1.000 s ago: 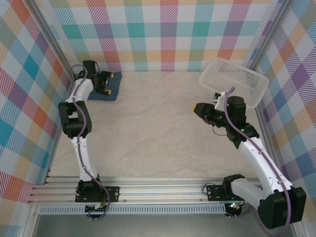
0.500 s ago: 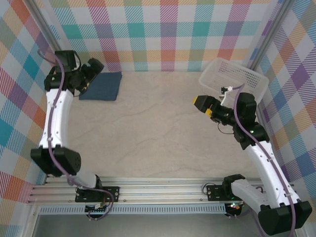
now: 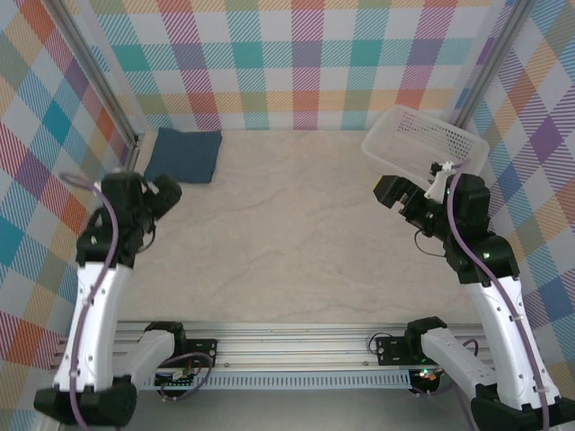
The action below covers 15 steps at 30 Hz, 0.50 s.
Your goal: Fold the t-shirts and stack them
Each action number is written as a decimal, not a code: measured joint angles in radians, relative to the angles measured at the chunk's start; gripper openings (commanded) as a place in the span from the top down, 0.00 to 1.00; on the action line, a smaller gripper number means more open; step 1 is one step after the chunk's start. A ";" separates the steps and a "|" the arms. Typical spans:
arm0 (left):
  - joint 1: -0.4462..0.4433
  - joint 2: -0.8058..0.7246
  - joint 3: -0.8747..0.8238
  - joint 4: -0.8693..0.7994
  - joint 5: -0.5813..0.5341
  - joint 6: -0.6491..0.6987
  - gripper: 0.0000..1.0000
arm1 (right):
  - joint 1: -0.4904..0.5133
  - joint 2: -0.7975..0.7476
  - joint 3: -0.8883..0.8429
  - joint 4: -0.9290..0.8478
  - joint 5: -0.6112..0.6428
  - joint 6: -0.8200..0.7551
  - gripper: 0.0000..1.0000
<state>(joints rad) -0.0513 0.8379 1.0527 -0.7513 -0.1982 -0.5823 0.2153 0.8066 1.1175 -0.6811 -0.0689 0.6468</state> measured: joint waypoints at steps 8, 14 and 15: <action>-0.092 -0.351 -0.547 0.264 -0.130 0.272 0.00 | -0.001 -0.320 -0.527 0.119 0.333 -0.287 0.00; -0.097 -0.208 -0.773 0.633 -0.172 0.369 0.00 | -0.004 -0.266 -0.834 0.420 0.433 -0.465 0.00; -0.097 -0.145 -0.792 0.699 -0.180 0.379 0.00 | -0.009 -0.220 -0.865 0.476 0.442 -0.481 0.00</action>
<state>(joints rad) -0.1478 0.6926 0.2611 -0.0525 -0.3782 -0.2035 0.2066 0.5865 0.2523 -0.2047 0.3729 0.1661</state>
